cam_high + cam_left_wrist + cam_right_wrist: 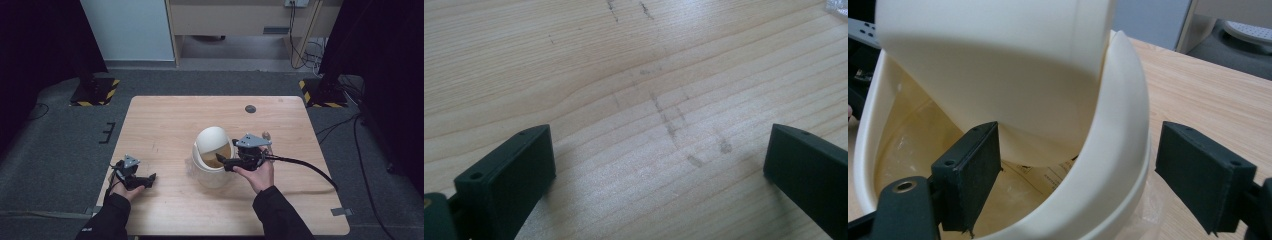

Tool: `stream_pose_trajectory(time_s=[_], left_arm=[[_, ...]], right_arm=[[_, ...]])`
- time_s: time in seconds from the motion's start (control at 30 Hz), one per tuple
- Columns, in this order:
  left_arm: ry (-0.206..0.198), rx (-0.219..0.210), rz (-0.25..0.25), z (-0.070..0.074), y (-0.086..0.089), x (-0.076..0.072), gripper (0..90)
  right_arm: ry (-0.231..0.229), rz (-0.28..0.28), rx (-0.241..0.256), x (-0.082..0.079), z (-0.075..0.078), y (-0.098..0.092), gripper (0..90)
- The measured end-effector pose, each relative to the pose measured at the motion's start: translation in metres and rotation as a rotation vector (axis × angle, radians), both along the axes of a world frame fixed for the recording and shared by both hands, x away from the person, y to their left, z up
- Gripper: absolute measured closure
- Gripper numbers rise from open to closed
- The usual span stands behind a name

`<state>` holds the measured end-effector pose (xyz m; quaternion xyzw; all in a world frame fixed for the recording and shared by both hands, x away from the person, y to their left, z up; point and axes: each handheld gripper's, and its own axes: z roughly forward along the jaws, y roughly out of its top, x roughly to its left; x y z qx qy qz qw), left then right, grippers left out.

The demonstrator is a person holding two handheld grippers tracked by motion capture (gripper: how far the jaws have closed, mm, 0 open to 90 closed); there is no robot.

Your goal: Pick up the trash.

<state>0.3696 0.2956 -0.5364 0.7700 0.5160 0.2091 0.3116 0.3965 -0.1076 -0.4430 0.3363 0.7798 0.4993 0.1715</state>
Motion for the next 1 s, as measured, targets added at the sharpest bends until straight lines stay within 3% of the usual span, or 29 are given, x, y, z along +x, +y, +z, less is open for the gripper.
stream_pose_trajectory(time_s=[0.23, 0.43, 0.63, 0.73, 0.77, 1.0], left_arm=[[0.0, -0.001, -0.001, 0.0, 0.0, 0.0, 0.0], [0.0, -0.001, -0.001, 0.0, 0.0, 0.0, 0.0], [0.0, -0.001, -0.002, 0.0, 0.0, 0.0, 0.0], [0.0, -0.001, -0.002, 0.0, 0.0, 0.0, 0.0], [0.0, -0.001, -0.002, 0.0, 0.0, 0.0, 0.0], [0.0, -0.001, -0.002, 0.0, 0.0, 0.0, 0.0]], right_arm=[[-0.001, -0.013, -0.001, 0.003, -0.002, 0.001, 18.3], [-0.031, -0.01, 0.019, -0.005, 0.009, -0.007, 19.0], [-0.083, -0.024, 0.026, -0.015, 0.029, -0.025, 18.8], [-0.103, -0.04, 0.055, -0.019, 0.038, -0.035, 19.6], [-0.104, -0.052, 0.084, -0.02, 0.042, -0.041, 19.8], [-0.116, -0.149, 0.128, -0.015, 0.05, -0.078, 22.2]])
